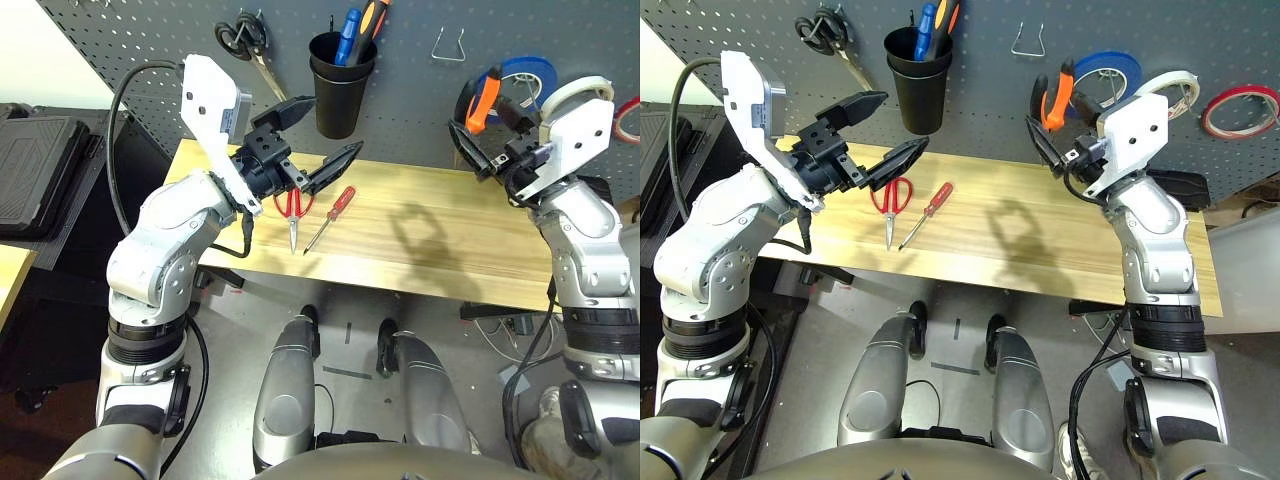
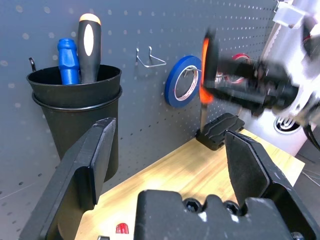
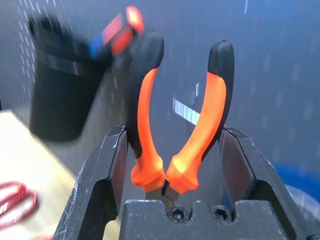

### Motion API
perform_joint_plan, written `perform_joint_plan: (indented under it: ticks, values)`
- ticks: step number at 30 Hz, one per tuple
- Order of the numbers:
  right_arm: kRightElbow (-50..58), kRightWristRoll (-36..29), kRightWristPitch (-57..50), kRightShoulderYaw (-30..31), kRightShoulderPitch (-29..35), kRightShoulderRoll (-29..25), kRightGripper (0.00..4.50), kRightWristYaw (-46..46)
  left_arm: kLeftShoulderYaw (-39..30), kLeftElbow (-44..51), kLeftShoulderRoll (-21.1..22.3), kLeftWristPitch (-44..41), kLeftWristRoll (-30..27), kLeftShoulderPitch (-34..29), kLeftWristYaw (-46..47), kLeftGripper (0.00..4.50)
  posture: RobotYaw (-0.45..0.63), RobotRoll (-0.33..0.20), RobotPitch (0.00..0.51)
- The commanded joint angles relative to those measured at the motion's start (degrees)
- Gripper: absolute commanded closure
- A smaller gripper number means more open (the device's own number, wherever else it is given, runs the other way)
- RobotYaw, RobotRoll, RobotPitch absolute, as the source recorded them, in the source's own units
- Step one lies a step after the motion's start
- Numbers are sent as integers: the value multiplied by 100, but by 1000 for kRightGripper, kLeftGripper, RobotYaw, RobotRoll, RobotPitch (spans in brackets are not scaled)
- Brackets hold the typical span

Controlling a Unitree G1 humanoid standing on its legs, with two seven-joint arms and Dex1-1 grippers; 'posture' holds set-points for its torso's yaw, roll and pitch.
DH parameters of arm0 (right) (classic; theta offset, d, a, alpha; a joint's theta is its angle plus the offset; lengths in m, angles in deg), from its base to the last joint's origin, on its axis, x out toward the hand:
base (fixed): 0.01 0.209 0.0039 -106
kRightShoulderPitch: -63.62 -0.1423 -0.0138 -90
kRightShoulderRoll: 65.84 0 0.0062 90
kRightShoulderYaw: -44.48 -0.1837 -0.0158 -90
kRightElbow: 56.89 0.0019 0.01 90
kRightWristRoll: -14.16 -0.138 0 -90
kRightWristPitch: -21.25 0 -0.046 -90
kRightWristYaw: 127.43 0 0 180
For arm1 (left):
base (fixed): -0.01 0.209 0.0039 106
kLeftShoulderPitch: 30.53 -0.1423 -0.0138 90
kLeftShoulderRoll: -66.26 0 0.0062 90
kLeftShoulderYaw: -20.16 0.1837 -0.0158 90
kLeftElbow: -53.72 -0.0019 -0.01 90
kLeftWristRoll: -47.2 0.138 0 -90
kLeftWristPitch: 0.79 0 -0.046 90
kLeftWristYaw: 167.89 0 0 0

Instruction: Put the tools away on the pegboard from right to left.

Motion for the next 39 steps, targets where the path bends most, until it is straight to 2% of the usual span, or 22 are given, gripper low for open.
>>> perform_joint_plan:
  ticks: [1, 10, 18, 27, 39]
  values:
    - [246, -108, -230, -95, -382, -31, 1490, 211, 78, -37, 27, 48, -2, 23, -35, 0, 155, 0, 265]
    - [-231, -65, -385, -67, -1675, 229, 1490, 686, 129, -101, 54, 75, 8, 18, -56, 0, 151, 0, 264]
    - [-1376, 331, 391, -8, -2520, 433, 1490, 979, 148, -87, 56, 61, 13, -3, -24, 0, 165, 0, 267]
    - [-2308, 609, 1017, 98, -2596, 478, 1490, 920, 163, -51, 72, 42, 42, -41, 33, 0, 180, 0, 277]
    - [-3400, 855, 1372, 234, -2543, 811, 1490, 1154, 240, -80, 75, 40, 108, -30, 71, 0, 193, 0, 282]
